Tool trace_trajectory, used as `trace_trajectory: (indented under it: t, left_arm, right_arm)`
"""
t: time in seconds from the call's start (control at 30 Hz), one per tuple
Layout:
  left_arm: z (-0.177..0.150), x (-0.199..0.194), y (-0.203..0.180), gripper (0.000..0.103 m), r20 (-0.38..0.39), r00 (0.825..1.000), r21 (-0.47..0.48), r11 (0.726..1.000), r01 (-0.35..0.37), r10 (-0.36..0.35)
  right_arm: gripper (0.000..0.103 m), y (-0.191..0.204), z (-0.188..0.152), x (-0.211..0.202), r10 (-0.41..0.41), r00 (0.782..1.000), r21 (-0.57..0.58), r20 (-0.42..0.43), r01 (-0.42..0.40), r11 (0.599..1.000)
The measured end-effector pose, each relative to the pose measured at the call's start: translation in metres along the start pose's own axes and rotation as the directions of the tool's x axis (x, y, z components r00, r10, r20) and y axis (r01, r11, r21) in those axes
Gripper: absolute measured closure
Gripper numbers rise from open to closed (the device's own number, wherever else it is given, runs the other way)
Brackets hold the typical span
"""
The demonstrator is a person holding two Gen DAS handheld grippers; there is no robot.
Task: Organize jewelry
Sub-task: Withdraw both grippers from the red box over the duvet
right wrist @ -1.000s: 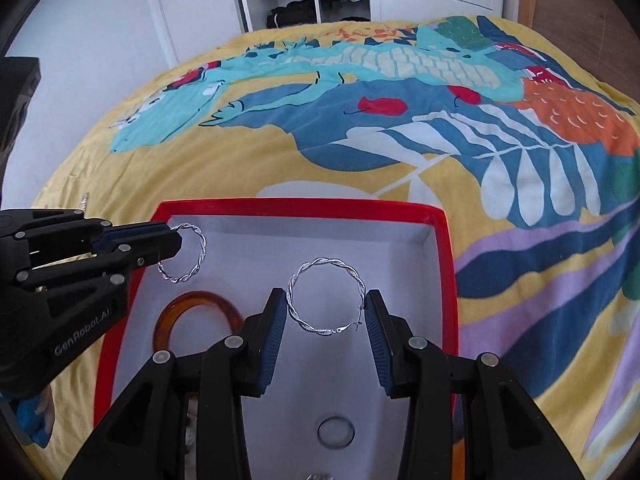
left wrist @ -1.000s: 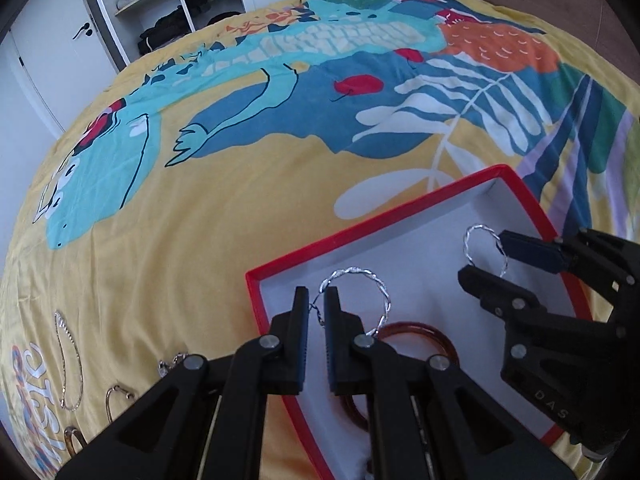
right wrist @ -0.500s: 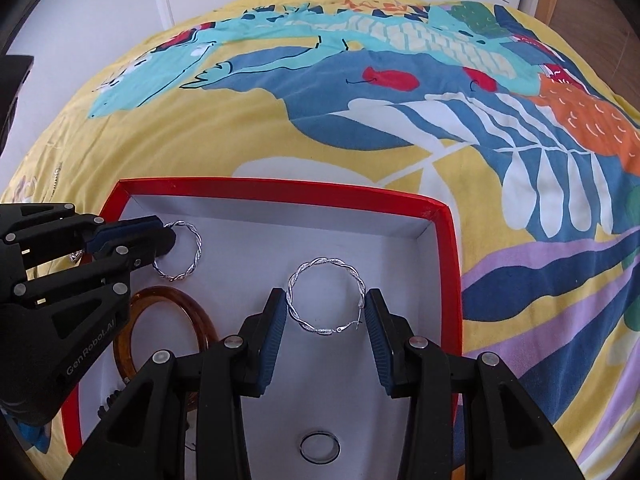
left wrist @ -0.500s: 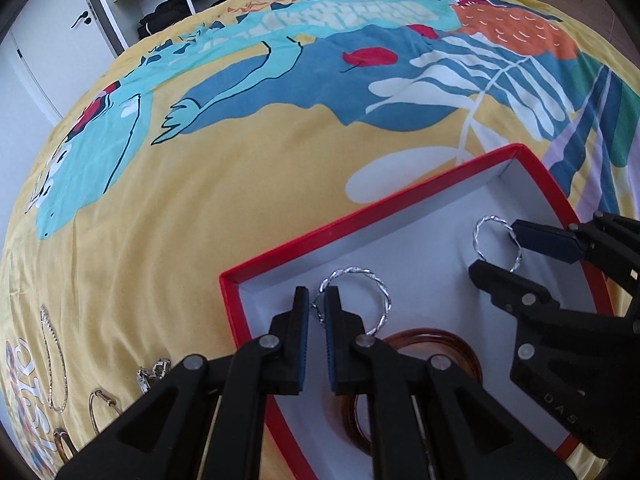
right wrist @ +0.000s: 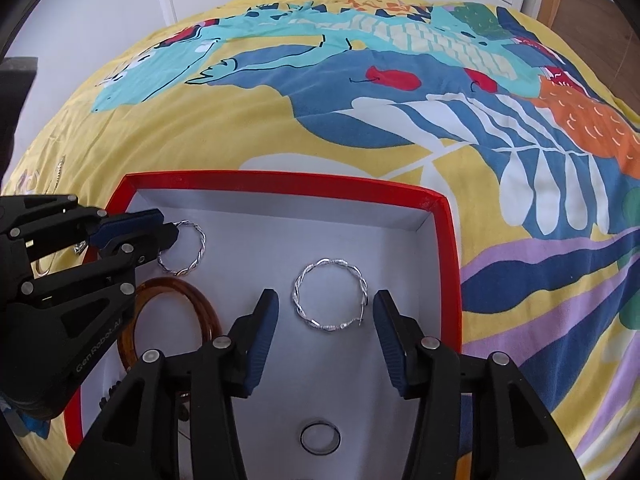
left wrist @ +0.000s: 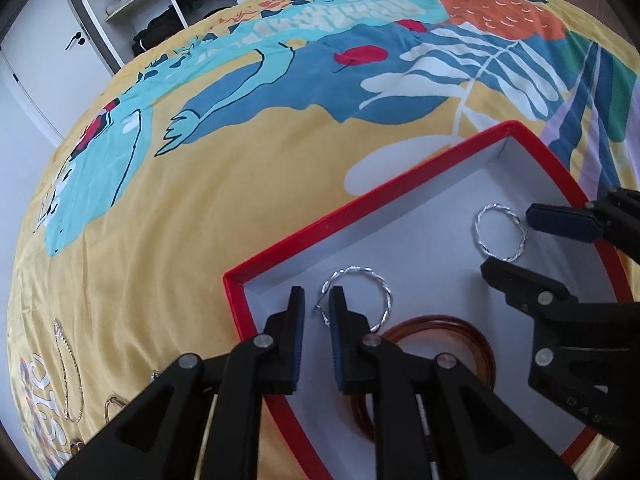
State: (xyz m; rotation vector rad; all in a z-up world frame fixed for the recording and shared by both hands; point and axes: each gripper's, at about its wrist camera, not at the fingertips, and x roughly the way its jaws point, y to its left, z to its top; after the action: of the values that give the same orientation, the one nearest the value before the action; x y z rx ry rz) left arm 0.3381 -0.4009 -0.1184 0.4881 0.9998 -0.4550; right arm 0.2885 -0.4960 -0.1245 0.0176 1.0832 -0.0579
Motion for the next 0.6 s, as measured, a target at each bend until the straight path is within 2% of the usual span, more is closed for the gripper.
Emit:
trace_trajectory:
  t: [0.13,0.23,0.33,0.47,0.6]
  left_arm:
    - [0.0,-0.012,0.005,0.088,0.026,0.999,-0.013,0.999,0.033,-0.033]
    - [-0.001,-0.031,0.01,0.081,0.058,0.995,-0.033,0.996,0.089,-0.087]
    - [-0.006,-0.052,0.015,0.08,0.094,0.984,-0.058,0.986,0.157,-0.151]
    - [-0.025,-0.087,0.023,0.08,0.133,0.975,-0.065,0.98,0.186,-0.176]
    - [-0.051,-0.117,0.037,0.079,0.123,0.975,-0.094,0.975,0.199,-0.187]
  right_arm:
    - [0.051,-0.006,-0.005,-0.019,0.005,1.0,0.03,0.024,-0.006,1.0]
    - [0.049,-0.009,-0.009,-0.04,0.004,0.998,0.056,0.057,-0.008,0.998]
    - [0.046,-0.011,-0.016,-0.063,0.022,0.995,0.111,0.093,-0.032,0.993]
    - [0.042,-0.007,-0.028,-0.093,0.033,0.989,0.176,0.144,-0.059,0.983]
    - [0.042,0.012,-0.043,-0.124,0.039,0.983,0.198,0.178,-0.075,0.977]
